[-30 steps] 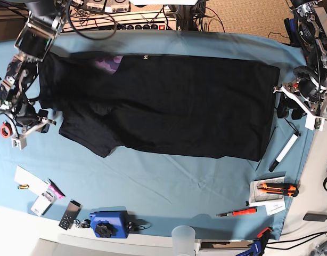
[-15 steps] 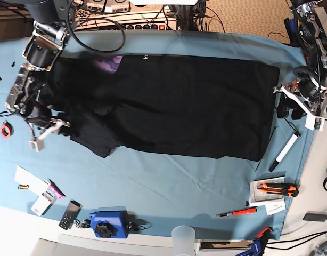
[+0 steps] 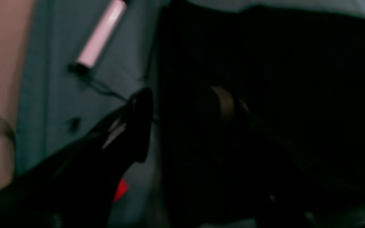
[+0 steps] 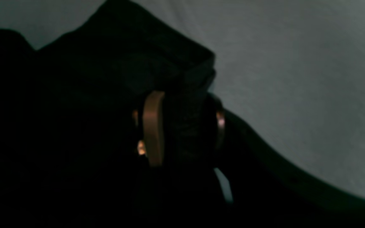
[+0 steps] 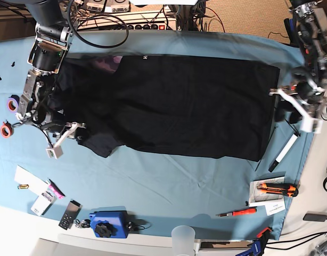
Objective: Layout the t-shirt on the table in an organized manner, then fold the t-shirt properly
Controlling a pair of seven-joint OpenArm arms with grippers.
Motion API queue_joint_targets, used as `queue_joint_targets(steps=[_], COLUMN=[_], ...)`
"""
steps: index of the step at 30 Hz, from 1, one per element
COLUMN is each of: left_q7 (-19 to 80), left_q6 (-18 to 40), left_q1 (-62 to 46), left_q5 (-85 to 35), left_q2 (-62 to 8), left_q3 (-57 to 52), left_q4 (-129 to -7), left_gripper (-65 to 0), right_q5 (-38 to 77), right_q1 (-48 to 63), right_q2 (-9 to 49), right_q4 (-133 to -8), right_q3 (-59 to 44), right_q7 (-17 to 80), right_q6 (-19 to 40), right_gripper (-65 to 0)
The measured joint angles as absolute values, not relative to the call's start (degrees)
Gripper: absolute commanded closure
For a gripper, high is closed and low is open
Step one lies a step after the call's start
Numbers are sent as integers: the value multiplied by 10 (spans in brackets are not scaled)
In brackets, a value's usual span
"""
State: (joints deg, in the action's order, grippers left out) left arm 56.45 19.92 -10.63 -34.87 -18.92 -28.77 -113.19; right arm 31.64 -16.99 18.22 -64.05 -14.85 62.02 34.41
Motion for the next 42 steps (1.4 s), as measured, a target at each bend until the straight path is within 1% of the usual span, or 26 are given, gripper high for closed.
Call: queue_joint_targets(steps=[5,9,10,14,17,20,23,24,26,28,30,32,42], left_q7=[519,493,492,498,497,470,469,468,464,464,462,462,478], left_q6=[201,158,159,165,189,189,194,202,204,204,203,203,204], left_q1=[-17,86,113,205,246,265,273,272,270,270,270,270,265], left_q5=[-246,-180,-169,-170,-170,-170,-189,-192,-196,-196,-197,-199,-196], left_q2=[-189,-190,-191,-193,-193,-192,-195,-195,-195,-195,-193,-192,-190], left_q3=[-194,-135,-125,-97,-86,-85,-86,-86,-86,-86,-87,-87,-87], left_q4=[-1067,-947,-906,-742,-648,-589,-565,-564,-564,-564,-564,-566,-598], left_gripper=[-294,-294,-295,-295,-295,-295,-294,-293,-247,-157,-64,0,0], right_q5=[317,317,317,321,321,321,321,321,316,316,316,316,273], right_q1=[-170,-170,-170,-172,-171,-172,-171,-171,-171,-171,-171,-171,-230], right_q2=[182,182,182,182,182,182,182,182,182,182,182,182,180], right_q4=[-641,-641,-641,-641,-641,-641,-641,-641,-641,-641,-641,-641,-633], right_q3=[-148,-148,-148,-149,-149,-149,-149,-149,-149,-149,-149,-149,-146], right_q7=[621,621,622,632,632,632,632,632,634,634,635,634,637], right_q6=[345,345,345,345,345,346,346,346,345,344,344,344,341], right_gripper=[-199,-199,-199,-199,-199,-199,-197,-183,-96,0,0,0,0])
